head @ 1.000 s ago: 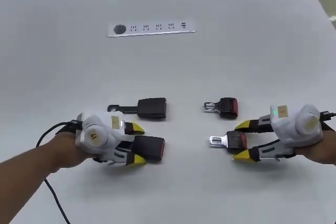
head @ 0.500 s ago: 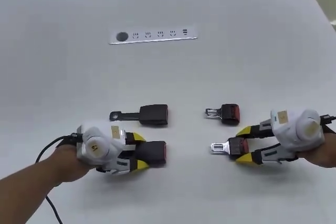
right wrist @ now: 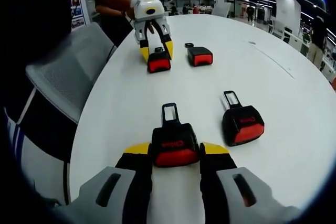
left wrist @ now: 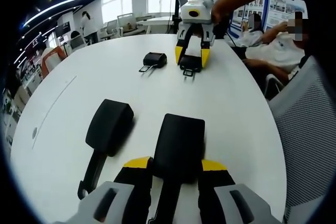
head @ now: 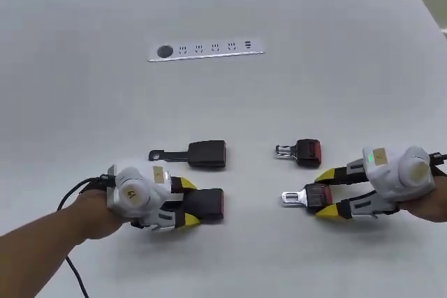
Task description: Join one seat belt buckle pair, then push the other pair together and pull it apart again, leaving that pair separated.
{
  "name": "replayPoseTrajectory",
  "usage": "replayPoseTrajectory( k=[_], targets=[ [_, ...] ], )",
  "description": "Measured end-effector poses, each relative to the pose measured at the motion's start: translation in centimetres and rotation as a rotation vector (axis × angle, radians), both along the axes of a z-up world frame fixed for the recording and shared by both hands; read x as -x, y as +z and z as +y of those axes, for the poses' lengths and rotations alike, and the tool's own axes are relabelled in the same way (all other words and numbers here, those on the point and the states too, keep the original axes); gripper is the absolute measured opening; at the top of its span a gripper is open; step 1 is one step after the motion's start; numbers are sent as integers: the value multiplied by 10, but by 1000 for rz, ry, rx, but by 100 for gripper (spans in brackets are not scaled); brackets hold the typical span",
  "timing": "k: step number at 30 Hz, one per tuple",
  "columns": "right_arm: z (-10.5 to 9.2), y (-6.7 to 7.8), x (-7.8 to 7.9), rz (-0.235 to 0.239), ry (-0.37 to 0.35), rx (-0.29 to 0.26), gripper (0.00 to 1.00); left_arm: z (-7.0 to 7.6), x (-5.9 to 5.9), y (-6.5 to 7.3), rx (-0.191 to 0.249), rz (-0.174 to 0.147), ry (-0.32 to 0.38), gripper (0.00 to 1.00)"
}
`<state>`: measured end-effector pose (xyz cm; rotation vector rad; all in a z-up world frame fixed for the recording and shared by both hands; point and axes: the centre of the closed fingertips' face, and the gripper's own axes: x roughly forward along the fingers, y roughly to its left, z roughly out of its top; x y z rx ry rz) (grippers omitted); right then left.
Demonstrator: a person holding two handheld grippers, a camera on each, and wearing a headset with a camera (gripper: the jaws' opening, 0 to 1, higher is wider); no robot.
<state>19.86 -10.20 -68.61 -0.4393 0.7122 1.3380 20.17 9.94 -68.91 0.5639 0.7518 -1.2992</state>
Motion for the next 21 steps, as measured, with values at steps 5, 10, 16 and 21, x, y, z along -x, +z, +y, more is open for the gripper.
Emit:
replayPoseTrajectory(
  k=[5,10,16,21],
  targets=[
    [4,2,0,-2,-9,-12,33,1,0,-1,-10,3,-2,34],
    [11,4,2,6,5,24,33,0,0,-1,-22,5,-6,34],
    [10,1,1,19,36,103,33,0,-1,-1,-36,10,-11,34],
    [10,-2,0,20,47,149,33,0,0,0,-37,12,-7,34]
  ],
)
